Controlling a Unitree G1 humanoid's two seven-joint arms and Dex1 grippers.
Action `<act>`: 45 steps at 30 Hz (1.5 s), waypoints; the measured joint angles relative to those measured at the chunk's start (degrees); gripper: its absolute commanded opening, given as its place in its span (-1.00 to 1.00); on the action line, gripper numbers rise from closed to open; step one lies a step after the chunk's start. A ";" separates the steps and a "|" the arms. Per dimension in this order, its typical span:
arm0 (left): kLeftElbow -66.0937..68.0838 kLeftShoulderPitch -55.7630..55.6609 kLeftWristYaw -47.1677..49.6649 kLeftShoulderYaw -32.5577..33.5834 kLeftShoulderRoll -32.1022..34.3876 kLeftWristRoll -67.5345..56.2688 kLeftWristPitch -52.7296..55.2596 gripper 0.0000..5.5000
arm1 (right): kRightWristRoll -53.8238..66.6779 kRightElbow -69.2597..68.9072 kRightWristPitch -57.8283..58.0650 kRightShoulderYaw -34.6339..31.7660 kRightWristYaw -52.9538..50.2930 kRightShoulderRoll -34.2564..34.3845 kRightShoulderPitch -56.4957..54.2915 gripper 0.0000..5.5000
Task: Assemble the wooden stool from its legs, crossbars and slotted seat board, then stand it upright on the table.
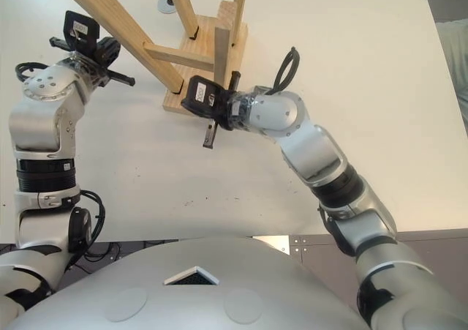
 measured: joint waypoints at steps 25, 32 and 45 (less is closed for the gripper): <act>-14.30 5.84 -15.52 -15.54 -1.17 -5.13 8.63 -0.99 | 17.14 29.66 -4.86 -21.60 2.87 2.83 -9.55 -1.00; -8.58 4.91 -11.99 -12.89 0.40 -2.15 6.26 -0.99 | 22.01 7.58 4.71 -13.51 6.65 2.47 -5.85 -1.00; -2.22 3.54 -12.12 -10.37 3.88 1.02 -0.40 -0.99 | 39.42 0.26 13.31 -25.08 3.22 4.58 -17.38 -1.00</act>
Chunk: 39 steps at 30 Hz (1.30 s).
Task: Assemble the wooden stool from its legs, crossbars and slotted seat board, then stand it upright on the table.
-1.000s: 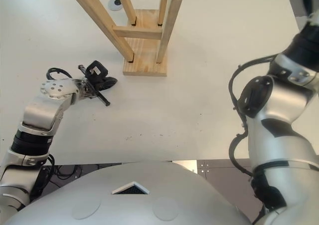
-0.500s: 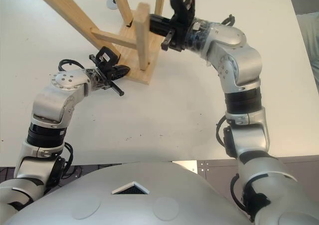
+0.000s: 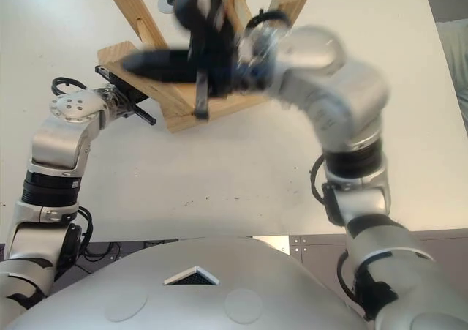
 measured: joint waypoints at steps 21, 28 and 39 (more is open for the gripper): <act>6.40 -3.04 0.49 2.80 -3.78 -0.04 -4.23 -0.99 | -31.58 36.28 -35.87 6.99 3.54 -9.14 11.12 -1.00; 10.65 -5.37 0.08 2.47 -4.17 0.91 -4.95 -0.99 | -28.98 15.79 -23.61 12.16 11.68 -12.70 18.45 -1.00; 10.40 -2.71 -12.13 7.31 6.14 -2.99 -8.39 -0.57 | -28.99 21.58 -20.62 5.87 13.04 -18.07 17.02 -0.54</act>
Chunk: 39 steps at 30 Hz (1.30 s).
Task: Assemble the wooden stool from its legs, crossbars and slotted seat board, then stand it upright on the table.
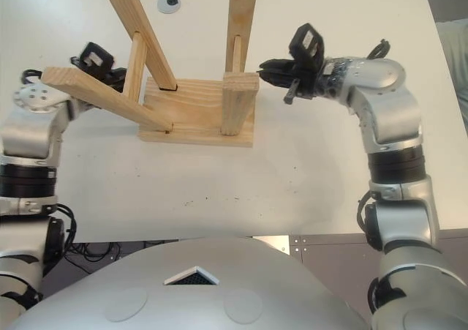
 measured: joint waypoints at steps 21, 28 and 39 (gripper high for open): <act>-11.90 13.71 -22.73 0.05 7.97 -12.30 -2.99 -0.17 | 5.07 -13.56 8.81 5.40 9.98 -3.49 8.43 -0.03; -12.63 14.48 -20.58 0.01 6.92 -12.86 -2.05 -0.35 | 7.31 -14.84 13.97 5.54 5.74 0.32 9.39 -0.28; -10.37 13.90 -19.76 -0.83 7.05 -12.78 -1.81 -0.46 | 8.75 -10.40 18.05 5.43 -1.15 4.91 9.32 -0.80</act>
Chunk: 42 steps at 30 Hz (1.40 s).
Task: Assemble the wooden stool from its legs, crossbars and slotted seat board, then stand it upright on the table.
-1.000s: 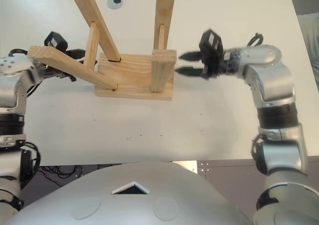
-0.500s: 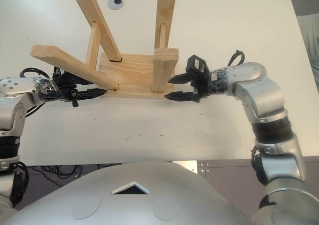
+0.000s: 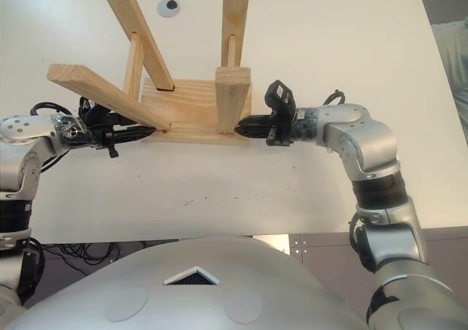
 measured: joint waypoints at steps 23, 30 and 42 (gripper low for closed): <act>3.49 -2.47 1.52 -2.20 -2.67 0.61 -2.38 -0.50 | -0.11 4.55 -1.56 -3.76 -2.51 1.67 -2.84 -0.53; 3.84 -2.77 1.26 -2.58 -3.10 0.51 -2.37 -0.53 | -0.41 8.42 -5.52 -4.08 0.91 0.07 -5.58 -0.53; 5.79 -4.32 0.08 -3.10 -3.02 0.62 -2.30 -0.54 | -2.53 16.35 -9.13 -1.23 4.07 2.55 -8.51 -0.33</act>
